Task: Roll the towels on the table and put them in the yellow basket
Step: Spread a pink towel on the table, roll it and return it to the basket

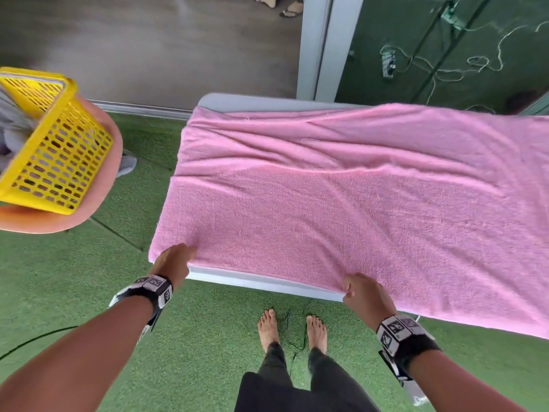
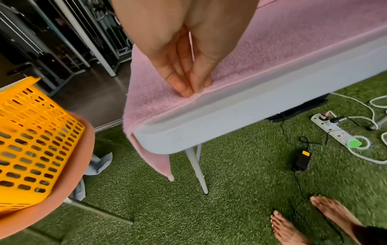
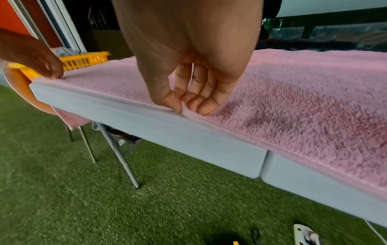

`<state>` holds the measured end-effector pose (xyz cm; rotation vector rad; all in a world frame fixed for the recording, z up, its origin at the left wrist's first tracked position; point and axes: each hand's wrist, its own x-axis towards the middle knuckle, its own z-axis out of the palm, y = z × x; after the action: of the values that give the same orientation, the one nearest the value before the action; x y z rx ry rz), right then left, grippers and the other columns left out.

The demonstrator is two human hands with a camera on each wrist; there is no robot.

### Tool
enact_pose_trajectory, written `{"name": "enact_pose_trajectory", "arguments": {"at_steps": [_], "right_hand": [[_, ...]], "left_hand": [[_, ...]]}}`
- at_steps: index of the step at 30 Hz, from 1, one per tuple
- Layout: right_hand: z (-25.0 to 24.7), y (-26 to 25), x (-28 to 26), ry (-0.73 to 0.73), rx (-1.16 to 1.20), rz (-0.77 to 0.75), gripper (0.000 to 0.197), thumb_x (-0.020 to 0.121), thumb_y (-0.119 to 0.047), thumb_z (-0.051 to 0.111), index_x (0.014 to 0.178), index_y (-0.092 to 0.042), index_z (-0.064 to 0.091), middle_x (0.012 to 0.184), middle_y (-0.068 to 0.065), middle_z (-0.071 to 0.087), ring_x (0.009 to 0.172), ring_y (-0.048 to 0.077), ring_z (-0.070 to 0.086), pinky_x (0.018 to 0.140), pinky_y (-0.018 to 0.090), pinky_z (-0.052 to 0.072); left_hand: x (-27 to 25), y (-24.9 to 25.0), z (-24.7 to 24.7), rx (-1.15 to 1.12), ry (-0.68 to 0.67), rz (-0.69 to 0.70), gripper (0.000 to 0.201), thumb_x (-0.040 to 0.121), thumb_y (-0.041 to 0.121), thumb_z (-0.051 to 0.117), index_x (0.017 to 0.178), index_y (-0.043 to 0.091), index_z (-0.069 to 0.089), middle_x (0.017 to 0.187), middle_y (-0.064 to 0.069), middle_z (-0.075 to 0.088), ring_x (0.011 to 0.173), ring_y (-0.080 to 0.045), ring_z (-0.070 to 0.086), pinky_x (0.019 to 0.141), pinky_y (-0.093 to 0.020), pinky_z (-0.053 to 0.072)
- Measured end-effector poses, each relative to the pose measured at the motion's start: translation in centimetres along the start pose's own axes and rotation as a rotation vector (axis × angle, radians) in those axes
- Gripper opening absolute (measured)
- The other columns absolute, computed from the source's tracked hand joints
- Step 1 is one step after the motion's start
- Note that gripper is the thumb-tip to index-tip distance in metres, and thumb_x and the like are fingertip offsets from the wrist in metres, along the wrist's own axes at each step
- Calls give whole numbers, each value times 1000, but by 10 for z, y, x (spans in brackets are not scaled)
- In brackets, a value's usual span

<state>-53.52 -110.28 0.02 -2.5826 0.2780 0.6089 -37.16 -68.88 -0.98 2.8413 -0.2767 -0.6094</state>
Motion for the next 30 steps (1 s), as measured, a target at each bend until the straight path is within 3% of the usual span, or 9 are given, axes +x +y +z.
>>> {"name": "enact_pose_trajectory", "arguments": {"at_steps": [3,8,10,16,18,21,27,30], "right_hand": [[-1,-5,-8,-4,49,-37,7,88,-8,64,93,-13,65,90,-5,63,77,7,61,62,13,48],[-1,-3,-19,5,63,-83,6,90,-11,64,94,-15,64,91,-6,62,81,7,61,74,19,55],[0,0,-17,8,63,-87,7,89,-13,66,96,-16,64,91,-7,61,81,6,60,73,16,52],[5,3,-18,16,55,-85,10,88,-14,67,96,-19,64,90,-12,58,78,2,58,70,13,49],[8,3,-20,17,51,-80,9,88,-15,67,95,-20,63,89,-13,57,78,1,57,67,11,48],[8,1,-23,27,43,-77,8,88,-16,66,95,-20,63,89,-15,56,78,0,56,66,9,45],[9,-1,-32,-26,46,-167,11,88,-13,68,97,-17,64,94,-10,61,81,2,59,68,9,47],[12,-5,-36,-56,46,-205,13,87,-14,69,96,-19,63,94,-12,59,78,-2,57,66,6,45]], "left_hand": [[-11,-10,1,22,28,-27,48,80,-20,48,111,11,67,83,-5,62,81,-20,61,67,-24,50],[-8,-12,4,47,122,-40,60,71,-23,50,123,6,59,114,-12,60,105,-27,53,83,-36,52],[0,-12,2,55,101,-50,59,73,-22,50,124,6,58,110,-11,62,102,-25,55,84,-34,53],[9,-19,0,87,114,3,57,76,-23,48,120,10,63,94,-9,66,84,-19,56,72,-29,52],[11,-22,-1,102,86,-3,48,79,-20,46,111,9,67,86,-7,66,77,-17,56,69,-28,51],[12,-26,-6,114,36,-11,31,85,-13,50,94,10,69,68,1,59,62,-13,57,55,-19,43],[-20,-53,-14,20,23,-42,19,87,-8,57,90,6,70,81,-12,71,66,-16,66,60,-16,48],[-44,-62,-11,-24,-8,-141,20,88,-8,56,92,5,71,87,-14,72,72,-19,68,64,-19,52]]}}
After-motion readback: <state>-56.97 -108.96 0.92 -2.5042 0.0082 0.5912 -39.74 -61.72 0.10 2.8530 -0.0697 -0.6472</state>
